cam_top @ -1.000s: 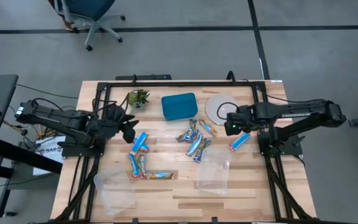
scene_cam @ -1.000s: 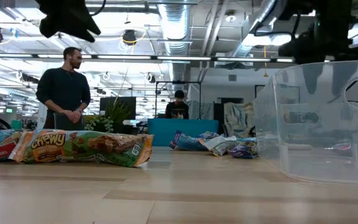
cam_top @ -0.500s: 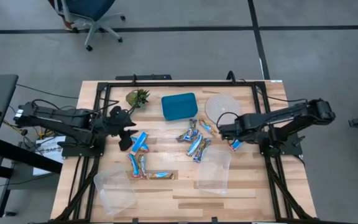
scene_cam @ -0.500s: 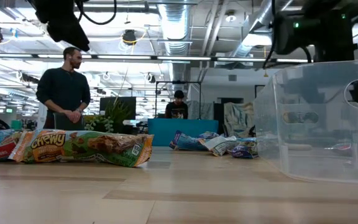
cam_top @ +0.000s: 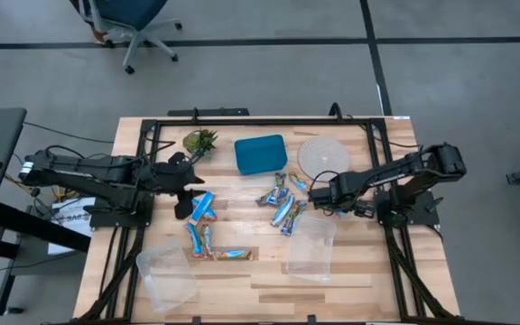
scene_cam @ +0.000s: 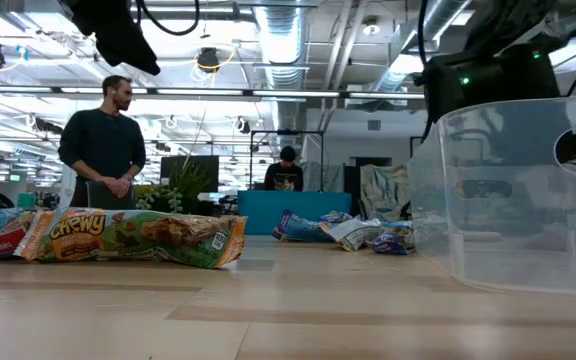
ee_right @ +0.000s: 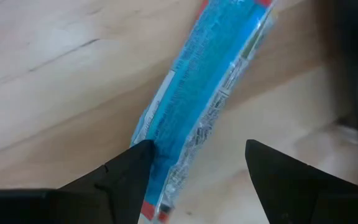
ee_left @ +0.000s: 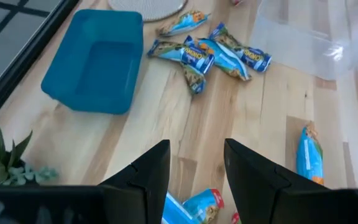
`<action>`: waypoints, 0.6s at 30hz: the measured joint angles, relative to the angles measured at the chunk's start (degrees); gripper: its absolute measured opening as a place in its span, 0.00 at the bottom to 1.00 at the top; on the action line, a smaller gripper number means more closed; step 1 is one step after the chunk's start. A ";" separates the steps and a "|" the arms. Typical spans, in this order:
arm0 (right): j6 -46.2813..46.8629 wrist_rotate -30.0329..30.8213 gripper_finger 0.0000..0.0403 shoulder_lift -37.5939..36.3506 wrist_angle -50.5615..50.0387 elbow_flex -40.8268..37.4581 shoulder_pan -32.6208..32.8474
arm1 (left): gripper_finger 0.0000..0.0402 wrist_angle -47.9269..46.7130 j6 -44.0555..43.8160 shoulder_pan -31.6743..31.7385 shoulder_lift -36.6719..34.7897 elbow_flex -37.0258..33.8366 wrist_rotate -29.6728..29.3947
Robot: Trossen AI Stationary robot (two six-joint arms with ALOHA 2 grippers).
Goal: Pick and place Granola Bars by type
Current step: Put the red granola bar into the blue bin
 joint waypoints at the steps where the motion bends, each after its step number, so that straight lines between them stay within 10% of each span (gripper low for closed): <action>1: -0.05 0.04 0.63 0.27 0.82 0.00 -0.25 | 0.36 0.02 0.00 0.01 0.00 0.00 -0.01; 18: -1.55 4.33 0.49 0.76 11.40 -2.14 -3.18 | 0.36 0.32 0.00 -0.04 0.00 0.00 0.16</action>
